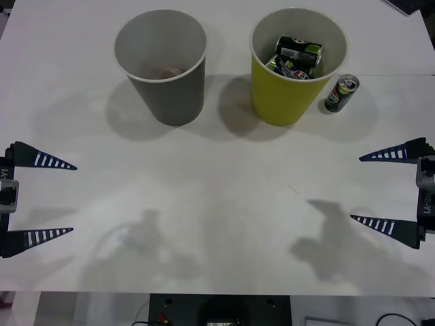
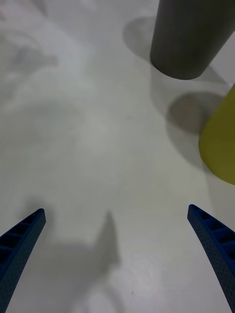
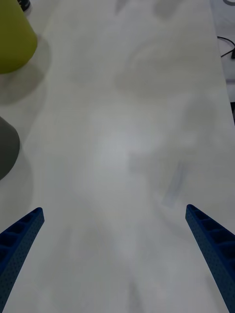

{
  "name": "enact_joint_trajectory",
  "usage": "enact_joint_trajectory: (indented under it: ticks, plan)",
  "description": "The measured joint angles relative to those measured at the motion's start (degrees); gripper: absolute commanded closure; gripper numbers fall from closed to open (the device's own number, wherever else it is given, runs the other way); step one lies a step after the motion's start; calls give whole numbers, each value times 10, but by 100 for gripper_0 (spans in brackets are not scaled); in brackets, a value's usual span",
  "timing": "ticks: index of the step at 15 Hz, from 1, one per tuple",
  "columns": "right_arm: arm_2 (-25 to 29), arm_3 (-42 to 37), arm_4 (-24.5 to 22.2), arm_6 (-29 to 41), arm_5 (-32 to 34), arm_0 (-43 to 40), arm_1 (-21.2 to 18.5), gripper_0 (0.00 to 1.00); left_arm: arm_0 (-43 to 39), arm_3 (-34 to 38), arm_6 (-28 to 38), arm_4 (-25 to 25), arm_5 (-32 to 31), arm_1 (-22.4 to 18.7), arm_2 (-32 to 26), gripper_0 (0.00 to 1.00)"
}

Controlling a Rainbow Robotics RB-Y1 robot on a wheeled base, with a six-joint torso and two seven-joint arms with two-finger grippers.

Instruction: Put the can into the green bin and the plastic bottle into the gray bin

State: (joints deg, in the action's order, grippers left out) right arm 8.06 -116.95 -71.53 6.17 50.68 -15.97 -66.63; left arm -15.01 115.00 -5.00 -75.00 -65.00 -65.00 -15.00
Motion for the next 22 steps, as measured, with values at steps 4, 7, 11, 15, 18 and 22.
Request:
enact_joint_trajectory:
  ticks: [4,7,11,15,18,22]
  plan:
    - [-51,-29,4,6,-124,-26,-31,0,0,0,0,0,0,0,0,0]
    - [-104,-58,9,18,-249,-52,-65,0,0,0,0,0,0,0,0,0]
    - [-185,-64,32,31,-386,-54,-97,0,0,0,0,0,0,0,0,0]
    - [-284,-87,64,46,-549,-30,-132,0,0,0,0,0,0,0,0,0]
    - [-375,-79,73,57,-637,26,-130,0,0,0,0,0,0,0,0,0]
    - [-519,-77,104,76,-781,123,-119,0,0,0,0,0,0,0,0,0]
